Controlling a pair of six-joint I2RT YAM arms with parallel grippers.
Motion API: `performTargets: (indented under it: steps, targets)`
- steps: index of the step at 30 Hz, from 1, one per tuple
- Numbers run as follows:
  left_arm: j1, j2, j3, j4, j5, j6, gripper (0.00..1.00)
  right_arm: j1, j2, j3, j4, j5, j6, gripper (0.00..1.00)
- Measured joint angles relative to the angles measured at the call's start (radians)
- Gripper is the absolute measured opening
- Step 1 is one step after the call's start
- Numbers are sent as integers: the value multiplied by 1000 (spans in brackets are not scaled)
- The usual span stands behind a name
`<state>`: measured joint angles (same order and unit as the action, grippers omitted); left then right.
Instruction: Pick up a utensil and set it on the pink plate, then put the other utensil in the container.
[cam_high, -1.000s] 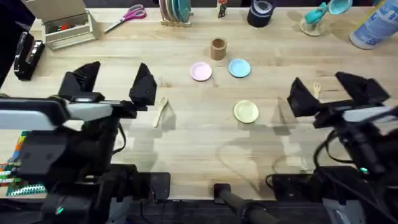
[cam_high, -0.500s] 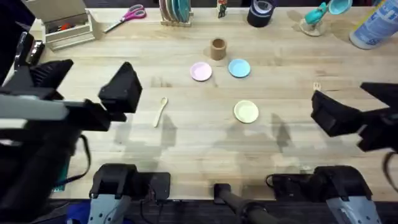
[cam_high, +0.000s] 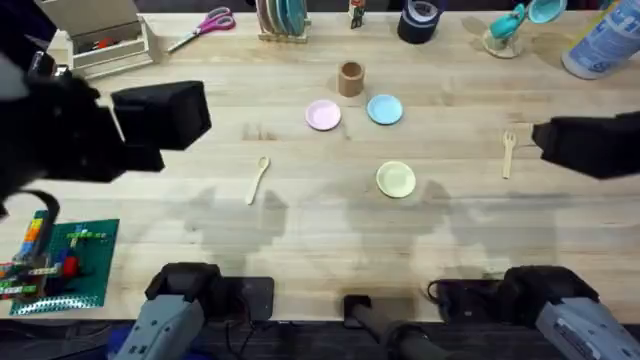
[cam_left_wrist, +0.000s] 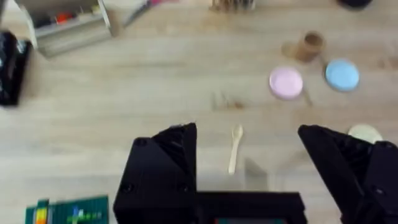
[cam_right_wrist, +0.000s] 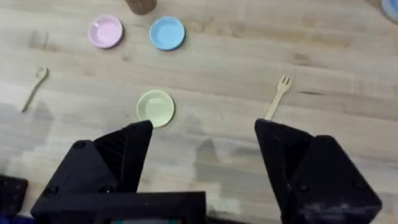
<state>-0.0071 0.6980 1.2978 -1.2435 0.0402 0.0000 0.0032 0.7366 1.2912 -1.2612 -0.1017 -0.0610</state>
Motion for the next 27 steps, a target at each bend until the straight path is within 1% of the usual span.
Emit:
performTargets:
  steps: [4, 10, 15, 27]
  targets:
    - [0, 126, 90, -113, 1, 0, 993, 0, 80, 27, -27, 0, -3, 996]
    - [0, 279, 185, -225, 1, 8, 994, 0, 143, 32, -34, 0, -7, 996]
    - [0, 337, 196, -235, 1, 12, 993, 0, 150, 33, -25, 0, -7, 997]
    - [0, 376, 199, -257, 2, 16, 993, 0, 151, 34, -52, 0, -10, 998]
